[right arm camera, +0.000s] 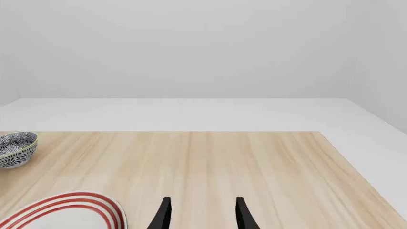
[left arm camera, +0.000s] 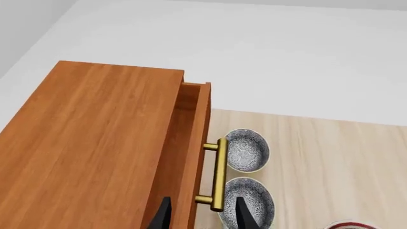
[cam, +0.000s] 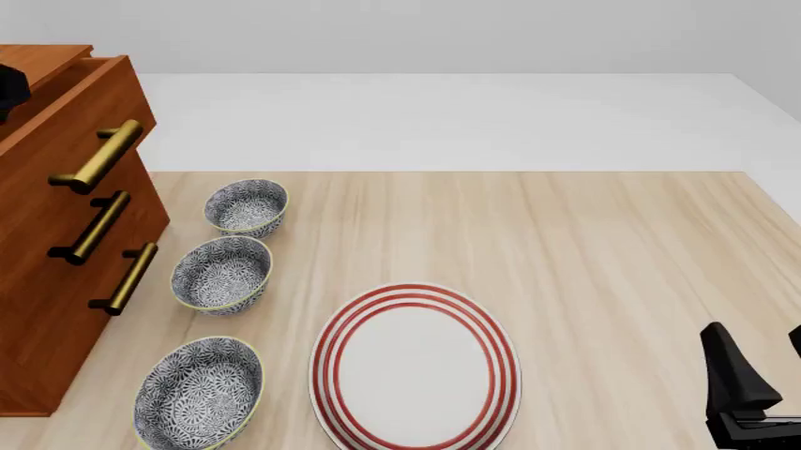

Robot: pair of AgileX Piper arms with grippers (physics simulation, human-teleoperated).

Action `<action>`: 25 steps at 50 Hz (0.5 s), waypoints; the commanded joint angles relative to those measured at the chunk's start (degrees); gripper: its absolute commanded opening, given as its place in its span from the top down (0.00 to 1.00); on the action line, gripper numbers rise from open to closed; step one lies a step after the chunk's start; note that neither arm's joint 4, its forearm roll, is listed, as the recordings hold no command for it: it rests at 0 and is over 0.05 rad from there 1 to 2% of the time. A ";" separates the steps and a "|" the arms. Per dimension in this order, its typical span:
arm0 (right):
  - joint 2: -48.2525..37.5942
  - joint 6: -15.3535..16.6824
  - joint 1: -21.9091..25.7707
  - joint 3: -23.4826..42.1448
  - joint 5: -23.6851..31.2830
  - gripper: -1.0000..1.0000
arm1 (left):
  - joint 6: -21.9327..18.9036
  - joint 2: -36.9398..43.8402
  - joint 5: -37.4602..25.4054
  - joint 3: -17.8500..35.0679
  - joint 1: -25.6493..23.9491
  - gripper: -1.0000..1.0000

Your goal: Open the top drawer of the cabinet.

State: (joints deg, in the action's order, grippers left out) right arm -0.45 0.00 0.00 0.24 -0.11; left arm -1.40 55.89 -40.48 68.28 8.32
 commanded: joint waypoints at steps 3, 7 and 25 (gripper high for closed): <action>0.00 -0.01 -0.03 0.00 0.00 0.00 | -0.29 1.36 0.97 -0.36 0.93 0.00; 0.00 0.01 0.00 0.00 0.00 0.00 | -0.31 1.62 1.26 -0.35 1.26 0.00; 0.00 0.01 0.00 0.00 0.00 0.00 | -1.42 3.27 3.16 -1.81 2.60 0.00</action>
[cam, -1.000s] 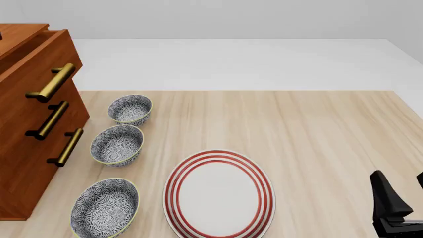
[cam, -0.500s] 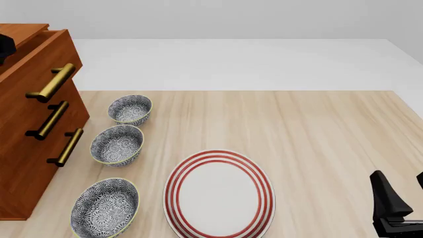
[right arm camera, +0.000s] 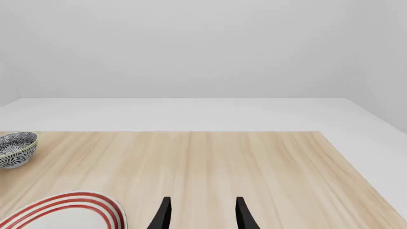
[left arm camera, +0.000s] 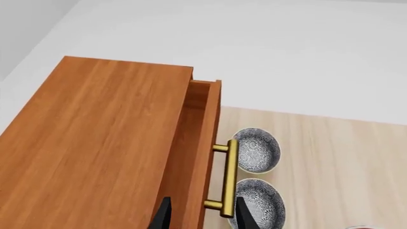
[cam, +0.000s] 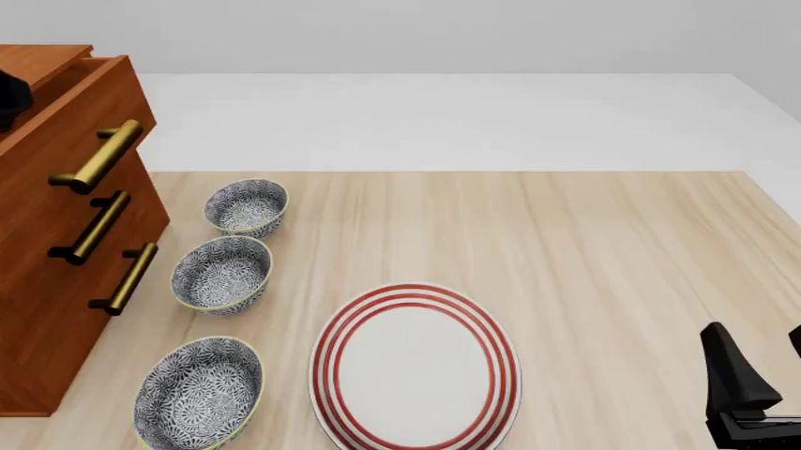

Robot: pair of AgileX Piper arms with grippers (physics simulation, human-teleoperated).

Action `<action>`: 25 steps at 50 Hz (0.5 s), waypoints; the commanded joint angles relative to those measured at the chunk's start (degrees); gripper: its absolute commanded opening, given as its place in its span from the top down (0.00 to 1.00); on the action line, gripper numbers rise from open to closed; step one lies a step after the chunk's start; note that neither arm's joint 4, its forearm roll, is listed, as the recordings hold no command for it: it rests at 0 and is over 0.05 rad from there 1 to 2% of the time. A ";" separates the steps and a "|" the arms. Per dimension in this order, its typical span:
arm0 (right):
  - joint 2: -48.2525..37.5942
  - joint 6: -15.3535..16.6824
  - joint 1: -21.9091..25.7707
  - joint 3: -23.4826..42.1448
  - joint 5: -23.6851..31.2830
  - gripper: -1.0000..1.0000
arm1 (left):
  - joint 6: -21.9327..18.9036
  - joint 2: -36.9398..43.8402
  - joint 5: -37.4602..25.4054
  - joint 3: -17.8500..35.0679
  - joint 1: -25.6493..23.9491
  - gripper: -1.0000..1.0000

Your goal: Open the top drawer of the cabinet.

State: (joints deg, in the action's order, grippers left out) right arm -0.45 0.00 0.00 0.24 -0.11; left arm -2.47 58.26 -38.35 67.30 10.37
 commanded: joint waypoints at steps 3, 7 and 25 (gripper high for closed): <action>0.01 0.01 0.01 0.00 0.00 0.00 | -0.34 1.18 1.42 -1.25 0.33 0.00; 0.00 -0.01 0.01 0.00 0.00 0.00 | -0.16 1.59 1.90 -1.60 0.20 0.00; 0.01 -0.01 0.01 0.00 0.00 0.00 | 0.35 3.64 4.60 -3.25 0.42 0.00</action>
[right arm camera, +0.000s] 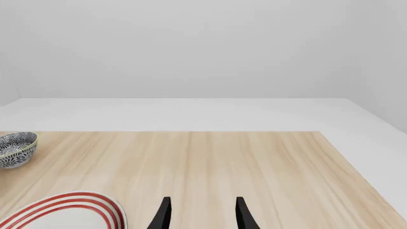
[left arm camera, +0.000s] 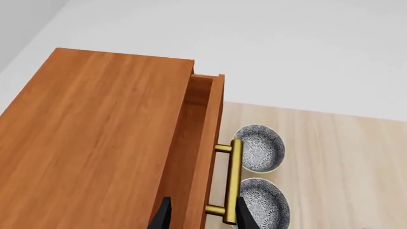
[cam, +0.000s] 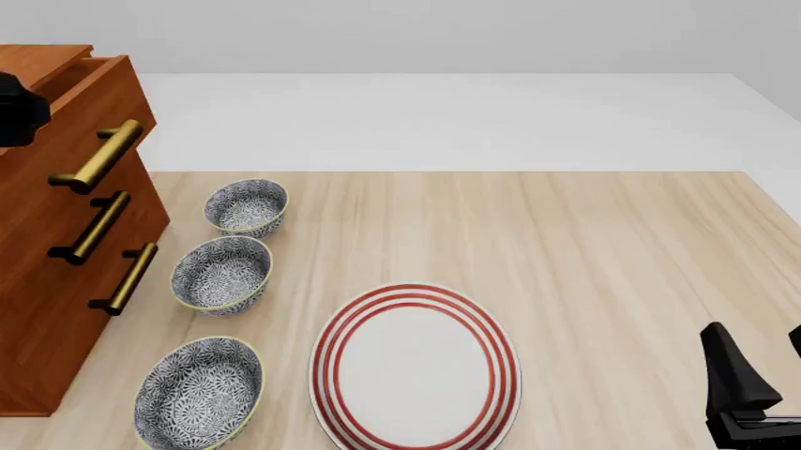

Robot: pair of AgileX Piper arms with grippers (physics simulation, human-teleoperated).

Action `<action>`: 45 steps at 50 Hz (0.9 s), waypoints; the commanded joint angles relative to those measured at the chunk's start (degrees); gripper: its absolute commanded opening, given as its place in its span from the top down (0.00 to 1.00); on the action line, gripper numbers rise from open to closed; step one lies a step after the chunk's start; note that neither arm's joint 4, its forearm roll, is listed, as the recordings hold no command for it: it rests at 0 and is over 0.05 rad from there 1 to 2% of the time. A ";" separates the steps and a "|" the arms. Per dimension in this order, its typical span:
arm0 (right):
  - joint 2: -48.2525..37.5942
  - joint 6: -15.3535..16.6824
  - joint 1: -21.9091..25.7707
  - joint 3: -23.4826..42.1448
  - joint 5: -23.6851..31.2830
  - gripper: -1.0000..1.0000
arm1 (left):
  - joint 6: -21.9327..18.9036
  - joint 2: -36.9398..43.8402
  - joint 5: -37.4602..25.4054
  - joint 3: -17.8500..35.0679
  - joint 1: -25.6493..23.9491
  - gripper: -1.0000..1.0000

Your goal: Open the top drawer of the cabinet.

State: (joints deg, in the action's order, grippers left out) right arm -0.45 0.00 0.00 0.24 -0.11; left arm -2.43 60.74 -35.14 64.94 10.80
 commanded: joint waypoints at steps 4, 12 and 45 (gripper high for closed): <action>-0.01 -0.01 0.01 0.00 0.00 0.00 | 0.19 1.60 1.84 -1.17 -0.13 0.00; 0.00 -0.01 0.00 0.00 0.00 0.00 | 0.40 2.11 2.45 -1.98 -0.51 0.00; 0.00 -0.01 0.00 0.00 0.00 0.00 | 1.07 4.38 6.01 -5.46 -1.49 0.00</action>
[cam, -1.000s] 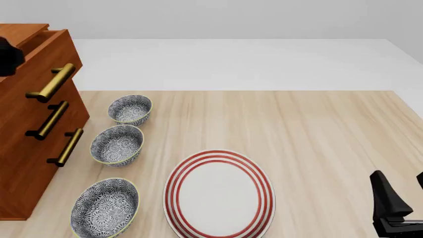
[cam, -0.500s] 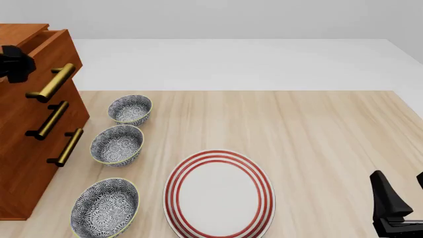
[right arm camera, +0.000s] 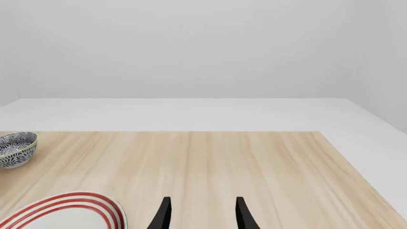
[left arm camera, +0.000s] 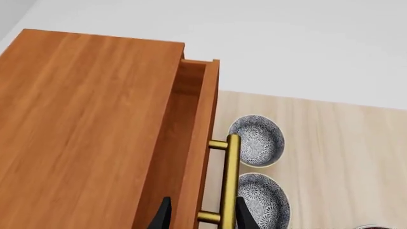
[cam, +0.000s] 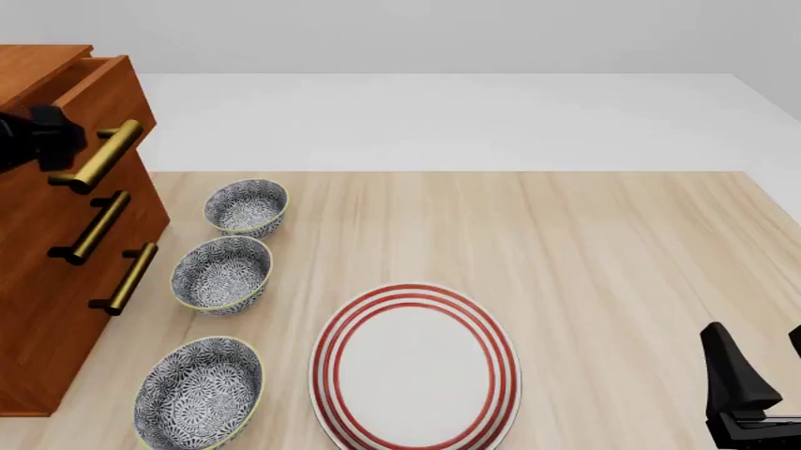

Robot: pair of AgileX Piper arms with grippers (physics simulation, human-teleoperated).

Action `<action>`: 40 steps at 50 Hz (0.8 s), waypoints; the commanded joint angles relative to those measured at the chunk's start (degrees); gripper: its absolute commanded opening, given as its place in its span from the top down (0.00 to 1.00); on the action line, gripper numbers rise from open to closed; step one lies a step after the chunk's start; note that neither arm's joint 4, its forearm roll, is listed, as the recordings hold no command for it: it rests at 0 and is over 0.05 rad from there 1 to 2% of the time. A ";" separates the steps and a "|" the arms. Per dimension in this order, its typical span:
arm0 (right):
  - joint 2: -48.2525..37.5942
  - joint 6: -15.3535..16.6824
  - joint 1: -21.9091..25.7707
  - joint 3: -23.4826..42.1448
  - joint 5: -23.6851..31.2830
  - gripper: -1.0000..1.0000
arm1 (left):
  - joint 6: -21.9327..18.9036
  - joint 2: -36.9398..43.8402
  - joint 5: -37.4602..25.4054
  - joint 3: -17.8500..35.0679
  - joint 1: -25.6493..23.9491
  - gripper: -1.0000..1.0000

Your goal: Open the top drawer of the cabinet.

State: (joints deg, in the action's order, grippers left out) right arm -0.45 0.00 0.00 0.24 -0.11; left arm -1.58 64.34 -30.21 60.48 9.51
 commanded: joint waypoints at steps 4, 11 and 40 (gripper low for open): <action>0.00 0.01 0.00 0.00 0.00 0.00 | 0.26 1.13 1.50 -1.30 -0.25 0.00; 0.01 0.01 0.00 0.00 0.00 0.00 | 0.12 1.64 1.48 -0.90 -0.43 0.00; 0.00 0.00 0.00 0.00 0.00 0.00 | 1.38 1.78 2.98 -4.40 -2.54 0.00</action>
State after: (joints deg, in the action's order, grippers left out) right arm -0.45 0.00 0.00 0.24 -0.11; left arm -0.84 65.63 -27.52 58.58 7.72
